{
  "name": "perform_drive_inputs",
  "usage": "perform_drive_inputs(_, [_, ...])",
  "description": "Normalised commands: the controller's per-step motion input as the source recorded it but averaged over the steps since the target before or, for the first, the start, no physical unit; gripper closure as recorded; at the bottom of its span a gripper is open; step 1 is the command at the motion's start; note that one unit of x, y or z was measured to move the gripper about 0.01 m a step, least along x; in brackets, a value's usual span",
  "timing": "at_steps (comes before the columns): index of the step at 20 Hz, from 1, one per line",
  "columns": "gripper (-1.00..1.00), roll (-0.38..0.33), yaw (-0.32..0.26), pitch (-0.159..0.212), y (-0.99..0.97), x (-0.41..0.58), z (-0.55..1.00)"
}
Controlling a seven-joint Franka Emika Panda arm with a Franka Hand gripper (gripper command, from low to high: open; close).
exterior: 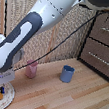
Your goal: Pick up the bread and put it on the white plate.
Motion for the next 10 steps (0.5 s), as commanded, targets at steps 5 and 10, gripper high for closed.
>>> perform_drive_inputs(5, [-1.0,-0.172,0.048,-0.173,0.01,0.141,0.27])
perform_drive_inputs(10, [-1.0,-0.113,-0.003,-0.046,-0.1,0.138,0.48])
